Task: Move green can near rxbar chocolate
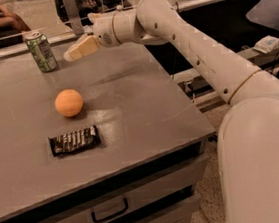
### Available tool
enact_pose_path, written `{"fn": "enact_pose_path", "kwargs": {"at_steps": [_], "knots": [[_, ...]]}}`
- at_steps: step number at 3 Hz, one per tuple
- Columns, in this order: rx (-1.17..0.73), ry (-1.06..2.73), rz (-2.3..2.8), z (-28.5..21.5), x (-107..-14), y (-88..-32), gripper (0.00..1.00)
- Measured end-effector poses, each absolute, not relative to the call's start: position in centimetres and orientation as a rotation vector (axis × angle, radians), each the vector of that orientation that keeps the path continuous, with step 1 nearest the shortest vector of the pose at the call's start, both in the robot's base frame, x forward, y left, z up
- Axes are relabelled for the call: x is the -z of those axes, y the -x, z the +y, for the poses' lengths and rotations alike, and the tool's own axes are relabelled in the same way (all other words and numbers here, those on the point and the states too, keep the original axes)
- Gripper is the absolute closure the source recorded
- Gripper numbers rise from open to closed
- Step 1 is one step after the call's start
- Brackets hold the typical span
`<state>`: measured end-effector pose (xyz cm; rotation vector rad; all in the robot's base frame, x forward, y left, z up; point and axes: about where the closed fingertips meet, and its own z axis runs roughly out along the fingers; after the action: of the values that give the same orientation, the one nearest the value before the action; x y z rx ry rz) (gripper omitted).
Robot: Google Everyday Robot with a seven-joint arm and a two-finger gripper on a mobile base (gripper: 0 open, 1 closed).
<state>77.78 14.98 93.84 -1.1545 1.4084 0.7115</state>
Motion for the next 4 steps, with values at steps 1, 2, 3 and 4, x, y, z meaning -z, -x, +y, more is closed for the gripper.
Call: {"fn": "enact_pose_path", "kwargs": {"at_steps": [1, 2, 3, 4], "knots": [[-0.775, 1.153, 1.391, 18.1, -93.2, -78.7, 0.0], [-0.815, 1.123, 1.429, 21.9, -92.1, -79.7, 0.0], [-0.814, 1.099, 1.444, 23.9, -91.4, -80.4, 0.0], [-0.788, 1.086, 1.483, 25.1, -90.1, -81.6, 0.0]]}}
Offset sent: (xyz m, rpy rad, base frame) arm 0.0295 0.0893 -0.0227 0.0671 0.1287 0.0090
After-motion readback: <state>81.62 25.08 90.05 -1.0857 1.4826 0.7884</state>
